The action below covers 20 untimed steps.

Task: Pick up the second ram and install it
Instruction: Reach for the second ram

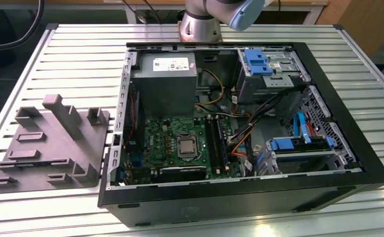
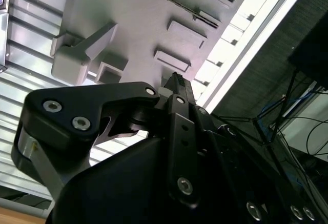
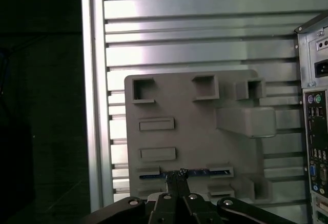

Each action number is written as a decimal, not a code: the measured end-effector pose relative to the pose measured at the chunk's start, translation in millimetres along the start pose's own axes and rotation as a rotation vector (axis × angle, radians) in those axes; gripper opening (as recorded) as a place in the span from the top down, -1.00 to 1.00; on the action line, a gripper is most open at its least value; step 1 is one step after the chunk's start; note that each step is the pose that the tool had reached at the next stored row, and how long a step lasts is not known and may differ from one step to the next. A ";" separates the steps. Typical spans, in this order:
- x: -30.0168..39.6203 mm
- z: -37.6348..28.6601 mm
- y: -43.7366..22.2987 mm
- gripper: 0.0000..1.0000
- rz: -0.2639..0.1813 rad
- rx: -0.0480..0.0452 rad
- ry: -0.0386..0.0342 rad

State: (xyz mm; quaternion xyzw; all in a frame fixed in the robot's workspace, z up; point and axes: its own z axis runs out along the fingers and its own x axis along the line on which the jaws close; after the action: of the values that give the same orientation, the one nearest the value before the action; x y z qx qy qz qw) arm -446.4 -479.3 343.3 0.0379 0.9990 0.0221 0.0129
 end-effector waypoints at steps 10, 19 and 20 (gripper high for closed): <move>0.1 7.5 -1.2 0.79 0.000 0.0002 0.0021; 0.5 12.4 -2.5 0.79 0.000 0.0002 0.0022; 0.5 12.7 -2.6 0.79 0.000 0.0003 0.0024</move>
State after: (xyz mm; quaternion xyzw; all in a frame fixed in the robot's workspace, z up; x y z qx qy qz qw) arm -446.8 -481.3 330.4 0.0379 0.9990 0.0220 0.0117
